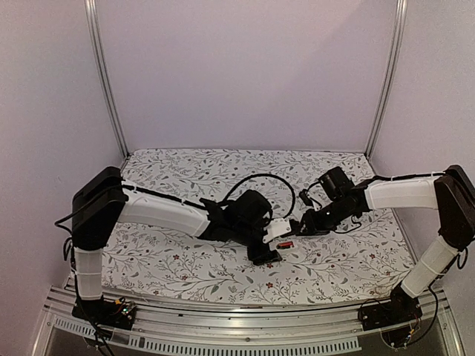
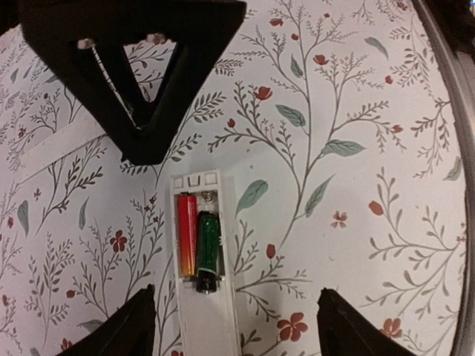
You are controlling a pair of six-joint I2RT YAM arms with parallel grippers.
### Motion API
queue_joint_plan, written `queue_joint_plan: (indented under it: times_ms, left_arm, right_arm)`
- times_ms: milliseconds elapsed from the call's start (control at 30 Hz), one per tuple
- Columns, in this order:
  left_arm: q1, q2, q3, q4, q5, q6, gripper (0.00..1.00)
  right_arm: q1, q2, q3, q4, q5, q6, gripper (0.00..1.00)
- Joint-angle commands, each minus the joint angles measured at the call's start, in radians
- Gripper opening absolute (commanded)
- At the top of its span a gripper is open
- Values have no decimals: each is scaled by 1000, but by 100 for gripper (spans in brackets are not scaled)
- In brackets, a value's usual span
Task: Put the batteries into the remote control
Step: Place the battery in the battery compartment, then hold the remote control without the battery cover at the center of the board.
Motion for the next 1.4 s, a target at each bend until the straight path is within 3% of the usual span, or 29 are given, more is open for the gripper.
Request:
queue_joint_plan:
  times_ms: [0, 167, 367, 500, 633, 767, 1133, 1367]
  left_arm:
    - [56, -159, -131, 59, 73, -41, 79]
    - [105, -277, -328, 157, 22, -41, 90]
    - [100, -304, -439, 260, 54, -73, 92]
    - [86, -272, -454, 319, 15, -83, 91]
    - [77, -230, -464, 406, -53, -82, 84]
    - [77, -219, -495, 476, 13, -72, 70]
    - [76, -156, -493, 490, 52, -76, 70]
    - [76, -144, -498, 513, 84, -85, 52]
  right_arm:
    - [6, -52, 35, -44, 71, -8, 30]
    - [113, -98, 19, 43, 77, 45, 31]
    - [182, -62, 40, 106, 105, 126, 26]
    - [238, -17, 87, 15, 280, 146, 31]
    - [286, 4, 104, -17, 369, 162, 30]
    - [321, 8, 102, -13, 412, 178, 30]
    - [336, 26, 87, 21, 428, 182, 23]
    - [355, 45, 72, 40, 437, 178, 22]
